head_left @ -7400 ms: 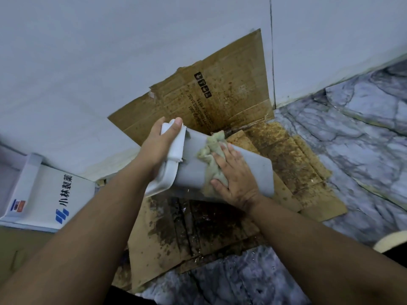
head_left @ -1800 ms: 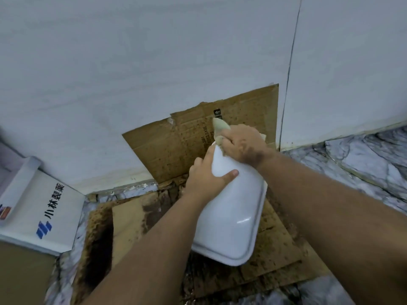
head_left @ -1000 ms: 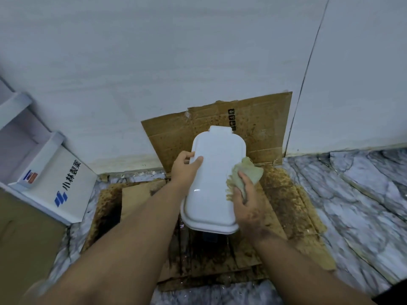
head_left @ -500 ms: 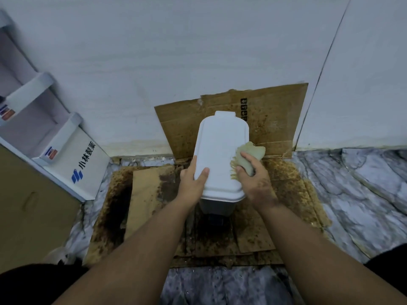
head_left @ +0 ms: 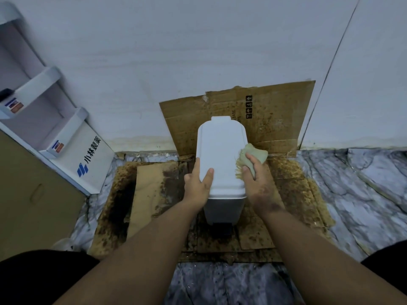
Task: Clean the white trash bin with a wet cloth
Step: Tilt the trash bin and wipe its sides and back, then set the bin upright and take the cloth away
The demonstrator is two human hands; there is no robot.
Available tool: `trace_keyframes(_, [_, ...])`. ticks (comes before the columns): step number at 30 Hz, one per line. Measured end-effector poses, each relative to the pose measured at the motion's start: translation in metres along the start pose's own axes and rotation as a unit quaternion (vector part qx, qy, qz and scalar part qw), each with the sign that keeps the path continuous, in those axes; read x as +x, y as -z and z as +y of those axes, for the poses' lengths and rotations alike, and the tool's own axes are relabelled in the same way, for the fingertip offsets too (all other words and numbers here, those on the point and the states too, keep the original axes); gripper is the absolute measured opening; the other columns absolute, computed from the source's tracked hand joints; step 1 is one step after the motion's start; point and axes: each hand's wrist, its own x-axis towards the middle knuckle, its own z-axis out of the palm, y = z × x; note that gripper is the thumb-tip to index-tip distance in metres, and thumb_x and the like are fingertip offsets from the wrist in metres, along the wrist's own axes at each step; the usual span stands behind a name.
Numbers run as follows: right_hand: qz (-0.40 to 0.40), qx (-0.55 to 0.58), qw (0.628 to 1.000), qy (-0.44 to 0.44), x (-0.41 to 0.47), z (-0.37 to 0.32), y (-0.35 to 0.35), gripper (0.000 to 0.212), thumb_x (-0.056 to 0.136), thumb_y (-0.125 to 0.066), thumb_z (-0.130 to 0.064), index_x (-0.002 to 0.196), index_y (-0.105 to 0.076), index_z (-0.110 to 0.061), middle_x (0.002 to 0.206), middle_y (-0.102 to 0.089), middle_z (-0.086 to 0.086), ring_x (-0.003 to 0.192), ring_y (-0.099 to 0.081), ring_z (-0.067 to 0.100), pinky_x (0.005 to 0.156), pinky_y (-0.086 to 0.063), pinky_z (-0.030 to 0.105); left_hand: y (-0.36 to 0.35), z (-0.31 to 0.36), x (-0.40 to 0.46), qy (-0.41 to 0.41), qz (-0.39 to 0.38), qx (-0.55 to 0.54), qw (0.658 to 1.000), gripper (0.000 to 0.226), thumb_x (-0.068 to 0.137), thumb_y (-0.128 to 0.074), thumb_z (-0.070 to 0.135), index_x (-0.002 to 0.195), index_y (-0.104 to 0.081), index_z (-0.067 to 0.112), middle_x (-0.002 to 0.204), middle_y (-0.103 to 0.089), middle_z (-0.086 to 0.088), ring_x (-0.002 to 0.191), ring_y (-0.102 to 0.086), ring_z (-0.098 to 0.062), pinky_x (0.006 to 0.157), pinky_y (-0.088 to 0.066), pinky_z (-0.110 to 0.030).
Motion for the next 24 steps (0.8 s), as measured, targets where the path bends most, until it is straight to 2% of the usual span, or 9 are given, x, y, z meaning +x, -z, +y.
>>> trace_keyframes(3, [0.032,-0.009,0.999,0.029,-0.033,0.006,-0.008,0.039,0.104,-0.048,-0.026,0.144,-0.048,-0.027,0.133,-0.049,-0.016,0.122,-0.049,0.002,0.089,-0.032,-0.005,-0.001,0.0,-0.004,0.038,0.0,0.007,0.999,0.074,0.1,-0.039,0.065,0.162,-0.006,0.042,0.141,-0.034,-0.013,0.112,-0.042,-0.026,0.104,-0.034,-0.035])
trace_keyframes(6, [0.035,-0.021,0.999,0.033,-0.061,0.015,-0.005,0.041,0.099,-0.059,-0.022,0.139,-0.054,-0.031,0.131,-0.053,-0.021,0.117,-0.05,-0.009,0.1,-0.039,0.008,0.007,0.006,-0.009,0.067,-0.022,0.031,0.997,0.083,0.089,-0.034,0.082,0.159,-0.001,0.051,0.154,-0.031,-0.014,0.134,-0.04,-0.039,0.113,-0.032,-0.048])
trace_keyframes(9, [-0.025,-0.059,0.998,0.026,-0.087,0.01,0.009,0.047,0.089,-0.071,-0.012,0.134,-0.063,-0.026,0.128,-0.061,-0.009,0.113,-0.057,0.001,0.092,-0.038,-0.001,0.015,0.002,0.0,0.088,-0.056,0.061,0.993,0.112,0.055,-0.025,0.107,0.153,0.004,0.06,0.166,-0.027,-0.007,0.145,-0.034,-0.042,0.118,-0.029,-0.059])
trace_keyframes(10, [-0.047,-0.068,0.996,0.018,-0.092,0.007,0.015,0.047,0.087,-0.073,-0.008,0.13,-0.065,-0.026,0.126,-0.064,-0.006,0.111,-0.06,0.006,0.087,-0.038,-0.003,0.018,0.007,0.0,0.097,-0.064,0.079,0.99,0.115,0.054,-0.023,0.108,0.154,0.004,0.059,0.167,-0.026,-0.008,0.146,-0.033,-0.042,0.119,-0.029,-0.059])
trace_keyframes(12, [-0.073,-0.091,0.993,0.008,-0.091,-0.004,0.03,0.046,0.086,-0.072,-0.002,0.126,-0.068,-0.025,0.123,-0.065,-0.003,0.107,-0.062,0.013,0.08,-0.036,-0.007,0.026,0.03,-0.017,0.1,-0.059,0.148,0.982,0.098,0.078,-0.021,0.095,0.16,0.0,0.047,0.169,-0.017,-0.015,0.151,-0.021,-0.044,0.122,-0.022,-0.056])
trace_keyframes(14, [-0.083,-0.133,0.987,0.022,-0.078,-0.017,0.053,0.044,0.088,-0.071,-0.005,0.127,-0.067,-0.024,0.122,-0.063,-0.003,0.111,-0.062,0.018,0.082,-0.034,-0.008,0.03,0.05,-0.032,0.06,-0.028,0.216,0.974,0.079,0.096,-0.019,0.076,0.163,-0.007,0.036,0.168,-0.013,-0.014,0.153,-0.014,-0.042,0.12,-0.02,-0.056])
trace_keyframes(16, [-0.088,-0.178,0.979,0.035,-0.061,-0.035,0.085,0.046,0.089,-0.071,-0.012,0.132,-0.063,-0.028,0.13,-0.062,-0.001,0.121,-0.057,0.018,0.091,-0.032,0.0,0.03,0.066,-0.041,-0.009,-0.006,0.239,0.971,0.073,0.099,-0.024,0.07,0.162,-0.017,0.033,0.168,-0.017,-0.009,0.152,-0.018,-0.036,0.12,-0.023,-0.054])
trace_keyframes(20, [-0.064,-0.25,0.963,0.079,-0.034,-0.089,0.17,0.057,0.09,-0.071,-0.019,0.142,-0.053,-0.034,0.142,-0.057,0.003,0.128,-0.054,0.023,0.099,-0.034,0.014,0.013,0.116,-0.053,-0.164,-0.062,0.218,0.96,0.062,0.101,-0.037,0.062,0.159,-0.028,0.04,0.169,-0.019,0.002,0.154,-0.017,-0.029,0.122,-0.021,-0.057])
trace_keyframes(24, [0.033,-0.266,0.959,0.088,-0.035,-0.127,0.26,0.072,0.088,-0.074,-0.013,0.149,-0.041,-0.033,0.139,-0.059,0.01,0.124,-0.058,0.029,0.094,-0.038,0.018,-0.027,0.192,-0.073,-0.295,-0.108,0.182,0.932,0.057,0.103,-0.045,0.054,0.155,-0.038,0.034,0.165,-0.03,0.002,0.152,-0.025,-0.022,0.123,-0.024,-0.052])
